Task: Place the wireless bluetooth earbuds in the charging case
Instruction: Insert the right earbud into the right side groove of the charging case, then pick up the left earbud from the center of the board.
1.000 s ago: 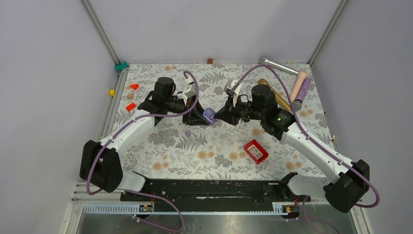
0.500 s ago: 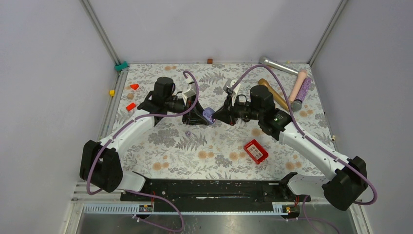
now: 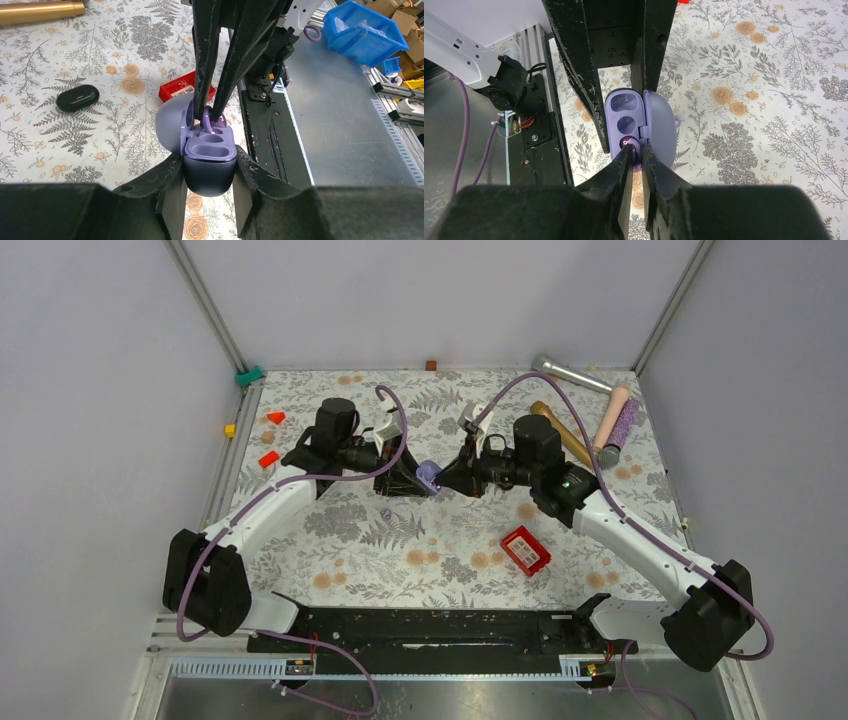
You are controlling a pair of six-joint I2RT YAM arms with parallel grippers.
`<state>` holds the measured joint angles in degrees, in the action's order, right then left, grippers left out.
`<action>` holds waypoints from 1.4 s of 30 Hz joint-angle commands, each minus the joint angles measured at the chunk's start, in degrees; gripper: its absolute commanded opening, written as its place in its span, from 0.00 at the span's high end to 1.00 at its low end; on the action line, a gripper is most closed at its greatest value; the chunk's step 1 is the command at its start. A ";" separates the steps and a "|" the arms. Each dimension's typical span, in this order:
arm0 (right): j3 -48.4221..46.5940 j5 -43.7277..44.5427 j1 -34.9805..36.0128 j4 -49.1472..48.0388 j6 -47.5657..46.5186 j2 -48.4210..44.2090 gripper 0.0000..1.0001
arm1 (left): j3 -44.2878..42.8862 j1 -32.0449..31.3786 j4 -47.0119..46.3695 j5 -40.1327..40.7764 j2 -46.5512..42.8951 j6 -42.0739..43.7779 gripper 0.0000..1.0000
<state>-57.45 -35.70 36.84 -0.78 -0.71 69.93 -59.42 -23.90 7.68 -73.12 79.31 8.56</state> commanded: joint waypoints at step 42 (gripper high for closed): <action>-4.38 -2.35 -10.15 4.86 7.65 6.60 0.65 | -13.29 19.71 36.61 7.76 -10.18 29.51 1.00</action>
<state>-58.00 -34.63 26.09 1.34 4.08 69.01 -72.23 -6.92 37.80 -67.75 72.18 31.99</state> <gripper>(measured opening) 0.351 0.339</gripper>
